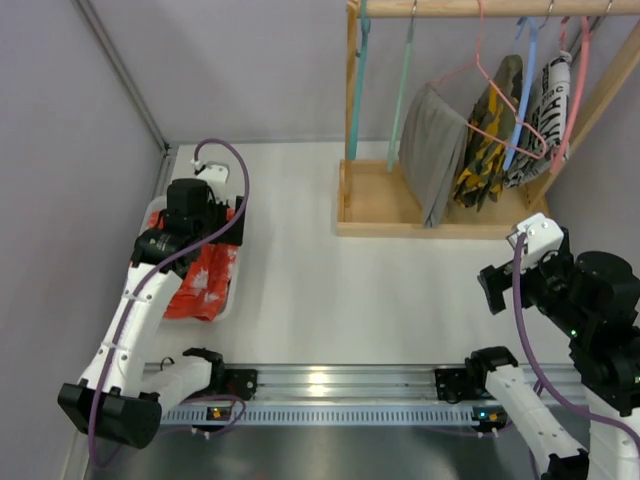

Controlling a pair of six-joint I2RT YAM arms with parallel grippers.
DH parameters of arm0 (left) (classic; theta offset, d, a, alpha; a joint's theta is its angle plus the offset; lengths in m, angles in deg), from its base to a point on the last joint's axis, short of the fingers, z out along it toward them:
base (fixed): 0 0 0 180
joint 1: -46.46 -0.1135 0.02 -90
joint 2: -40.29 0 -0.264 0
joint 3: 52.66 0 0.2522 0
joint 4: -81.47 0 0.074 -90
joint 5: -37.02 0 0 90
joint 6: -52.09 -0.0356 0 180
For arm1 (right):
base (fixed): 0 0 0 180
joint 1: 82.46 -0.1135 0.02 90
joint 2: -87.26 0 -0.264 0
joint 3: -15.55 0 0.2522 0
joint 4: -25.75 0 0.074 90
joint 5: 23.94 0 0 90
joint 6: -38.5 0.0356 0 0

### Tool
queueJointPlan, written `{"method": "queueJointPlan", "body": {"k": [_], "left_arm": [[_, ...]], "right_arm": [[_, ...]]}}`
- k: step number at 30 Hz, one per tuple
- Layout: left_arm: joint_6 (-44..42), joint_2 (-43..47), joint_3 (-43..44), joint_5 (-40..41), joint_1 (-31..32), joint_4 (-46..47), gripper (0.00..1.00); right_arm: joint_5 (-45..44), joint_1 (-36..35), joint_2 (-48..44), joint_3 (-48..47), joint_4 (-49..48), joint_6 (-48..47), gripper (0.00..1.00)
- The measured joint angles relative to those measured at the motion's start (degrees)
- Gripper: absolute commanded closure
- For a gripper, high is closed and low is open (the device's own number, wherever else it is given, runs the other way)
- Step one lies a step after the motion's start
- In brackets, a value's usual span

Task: Remove the trousers from the hanger

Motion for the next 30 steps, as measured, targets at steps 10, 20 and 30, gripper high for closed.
{"method": "queueJointPlan", "body": {"k": [10, 20, 30], "left_arm": [[-0.46, 2.21, 0.07, -4.07, -0.26, -0.42, 0.01], [-0.72, 4.15, 3.48, -11.30, -0.26, -1.20, 0.01], [-0.70, 4.15, 3.50, -13.53, -0.26, -1.49, 0.01]], "right_arm": [[-0.44, 0.04, 8.07, -20.02, 8.17, -3.32, 0.01], [-3.89, 1.14, 18.40, -46.42, 8.92, -3.72, 0.01], [-4.13, 1.18, 35.91, -58.88, 7.89, -5.70, 0.01]]}}
